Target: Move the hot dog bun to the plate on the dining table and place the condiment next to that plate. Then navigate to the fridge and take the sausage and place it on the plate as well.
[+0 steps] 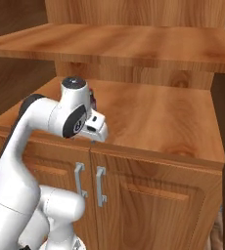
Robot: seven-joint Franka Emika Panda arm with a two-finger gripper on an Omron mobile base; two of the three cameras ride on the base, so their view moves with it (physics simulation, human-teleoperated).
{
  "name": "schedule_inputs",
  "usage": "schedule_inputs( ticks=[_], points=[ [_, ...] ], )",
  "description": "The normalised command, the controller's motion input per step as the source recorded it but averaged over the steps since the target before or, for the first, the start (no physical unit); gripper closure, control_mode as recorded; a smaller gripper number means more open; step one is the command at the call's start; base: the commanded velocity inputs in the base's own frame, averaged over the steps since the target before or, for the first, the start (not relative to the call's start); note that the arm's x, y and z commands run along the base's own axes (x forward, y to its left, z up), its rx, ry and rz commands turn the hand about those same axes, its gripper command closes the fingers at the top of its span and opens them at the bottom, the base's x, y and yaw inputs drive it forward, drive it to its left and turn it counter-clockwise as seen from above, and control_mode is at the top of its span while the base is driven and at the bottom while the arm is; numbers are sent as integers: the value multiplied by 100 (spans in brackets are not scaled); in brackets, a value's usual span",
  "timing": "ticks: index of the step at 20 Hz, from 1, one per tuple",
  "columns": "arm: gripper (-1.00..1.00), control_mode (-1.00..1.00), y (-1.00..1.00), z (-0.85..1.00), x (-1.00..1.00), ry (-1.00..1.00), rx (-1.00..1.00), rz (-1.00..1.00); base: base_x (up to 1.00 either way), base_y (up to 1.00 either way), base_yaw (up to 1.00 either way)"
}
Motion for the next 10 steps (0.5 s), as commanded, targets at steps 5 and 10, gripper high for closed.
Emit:
schedule_inputs(
  ticks=[5, 10],
  points=[
    [-100, -100, -61, 0, 17, -44, 24, 45, 0, 0, 0],
    [-100, -100, -19, 2, 49, -39, 27, 55, 0, 0, 0]
  ],
)
